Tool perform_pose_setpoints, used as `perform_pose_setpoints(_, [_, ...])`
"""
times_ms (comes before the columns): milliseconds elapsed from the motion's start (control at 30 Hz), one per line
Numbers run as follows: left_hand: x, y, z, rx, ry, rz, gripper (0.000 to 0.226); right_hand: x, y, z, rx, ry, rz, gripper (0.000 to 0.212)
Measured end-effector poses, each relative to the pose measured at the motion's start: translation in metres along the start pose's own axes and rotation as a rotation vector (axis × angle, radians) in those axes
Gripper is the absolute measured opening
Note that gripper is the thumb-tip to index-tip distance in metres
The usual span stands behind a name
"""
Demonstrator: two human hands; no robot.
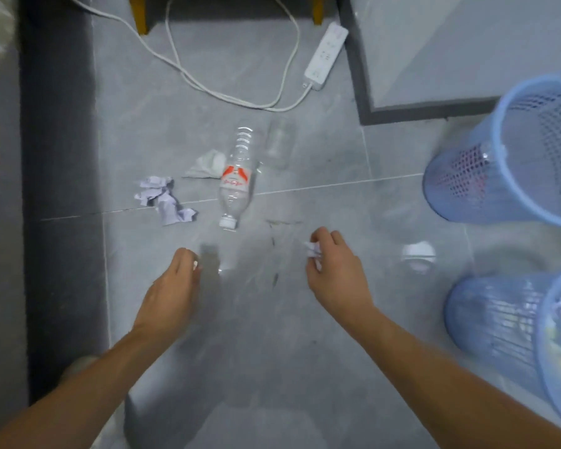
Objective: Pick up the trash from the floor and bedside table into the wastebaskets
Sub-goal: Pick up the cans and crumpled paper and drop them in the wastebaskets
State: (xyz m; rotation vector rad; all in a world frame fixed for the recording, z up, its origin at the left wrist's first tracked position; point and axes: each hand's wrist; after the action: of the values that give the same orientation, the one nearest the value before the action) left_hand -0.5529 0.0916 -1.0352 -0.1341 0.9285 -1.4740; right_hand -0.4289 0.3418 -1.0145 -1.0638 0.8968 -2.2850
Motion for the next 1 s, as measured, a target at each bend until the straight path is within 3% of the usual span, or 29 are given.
perform_pose_setpoints(167, [-0.148,0.031,0.050,-0.004,0.320,-0.005,0.010,-0.015,-0.081,0.107,-0.271,0.061,-0.282,0.018])
perform_pose_setpoints(300, [-0.299,0.062,0.100,0.055,0.538,-0.007,0.018,-0.075,-0.159,0.188,-0.478,0.231,-0.391,0.020])
perform_pose_setpoints(400, [-0.391,0.100,0.125,0.116,0.655,-0.075,0.021,-0.134,-0.202,0.230,-0.533,0.416,-0.516,0.019])
perform_pose_setpoints(500, [-0.454,0.143,0.127,0.161,0.655,-0.160,0.020,-0.187,-0.224,0.245,-0.510,0.495,-0.629,0.019])
perform_pose_setpoints(667, [-0.496,0.204,0.102,0.269,0.573,-0.379,0.039,-0.245,-0.234,0.241,-0.334,0.585,-0.681,0.024])
perform_pose_setpoints(800, [-0.503,0.212,0.099,0.384,0.484,-0.491,0.067,-0.267,-0.243,0.237,-0.025,0.664,-0.582,0.057])
perform_pose_setpoints(867, [-0.498,0.197,0.113,0.328,0.555,-0.507,0.070,-0.258,-0.252,0.242,0.012,0.682,-0.480,0.049])
perform_pose_setpoints(1000, [-0.452,0.147,0.133,0.183,0.623,-0.438,0.057,-0.206,-0.265,0.241,-0.071,0.559,-0.399,0.020])
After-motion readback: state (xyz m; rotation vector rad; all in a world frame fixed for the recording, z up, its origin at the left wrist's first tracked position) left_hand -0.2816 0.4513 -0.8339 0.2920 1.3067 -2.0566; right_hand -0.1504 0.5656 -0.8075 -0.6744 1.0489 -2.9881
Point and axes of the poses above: each hand's wrist, its own z-axis away from the middle knuckle, its own y-axis out of the palm, x = y × z, and after that the axes turned 14 degrees about x, right-handed
